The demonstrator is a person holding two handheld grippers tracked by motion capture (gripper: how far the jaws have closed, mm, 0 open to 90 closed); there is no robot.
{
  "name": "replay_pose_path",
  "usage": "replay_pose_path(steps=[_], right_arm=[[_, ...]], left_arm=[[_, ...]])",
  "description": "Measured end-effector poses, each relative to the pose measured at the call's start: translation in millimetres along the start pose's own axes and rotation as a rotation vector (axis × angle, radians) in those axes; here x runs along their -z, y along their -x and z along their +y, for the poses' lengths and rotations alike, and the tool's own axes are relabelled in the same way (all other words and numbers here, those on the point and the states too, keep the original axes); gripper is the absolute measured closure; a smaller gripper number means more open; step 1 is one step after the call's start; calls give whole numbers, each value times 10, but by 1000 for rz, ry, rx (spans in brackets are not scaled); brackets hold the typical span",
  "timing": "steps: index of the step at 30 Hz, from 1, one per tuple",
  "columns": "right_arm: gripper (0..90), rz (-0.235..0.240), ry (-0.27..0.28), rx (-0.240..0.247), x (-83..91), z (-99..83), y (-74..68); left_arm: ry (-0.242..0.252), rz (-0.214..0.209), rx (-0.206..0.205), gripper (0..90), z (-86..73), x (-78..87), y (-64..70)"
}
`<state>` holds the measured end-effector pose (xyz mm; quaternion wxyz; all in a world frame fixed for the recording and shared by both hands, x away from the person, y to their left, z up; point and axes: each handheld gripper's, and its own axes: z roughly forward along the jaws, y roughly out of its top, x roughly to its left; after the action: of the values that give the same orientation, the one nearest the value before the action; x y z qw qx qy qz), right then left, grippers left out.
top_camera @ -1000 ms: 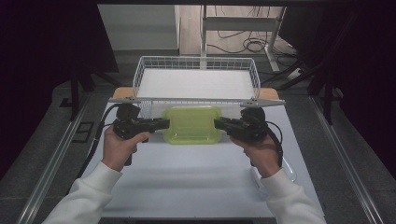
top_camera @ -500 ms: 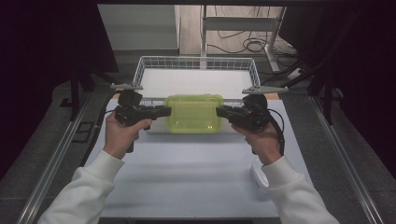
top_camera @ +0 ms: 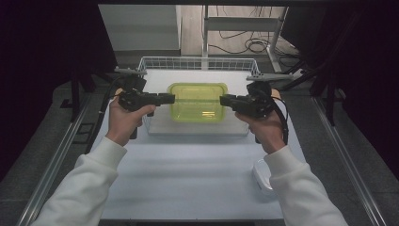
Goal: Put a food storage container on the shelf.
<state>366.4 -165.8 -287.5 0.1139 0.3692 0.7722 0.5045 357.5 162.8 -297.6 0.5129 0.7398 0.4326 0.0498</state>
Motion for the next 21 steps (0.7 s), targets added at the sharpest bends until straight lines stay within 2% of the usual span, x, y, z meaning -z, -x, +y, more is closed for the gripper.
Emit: replay_pose_path(steps=[7,17,21], right_arm=[[791,3,-5,-8,-66,137,95],[792,7,-28,-57,-217,325,314],[793,14,-23,-71,-263,373,374]], left_arm=[[5,-4,0,792,138,-43,-93],[-13,-17,41,793,364,-199,-282],[-15,-13,44,794,411,-220,-318]])
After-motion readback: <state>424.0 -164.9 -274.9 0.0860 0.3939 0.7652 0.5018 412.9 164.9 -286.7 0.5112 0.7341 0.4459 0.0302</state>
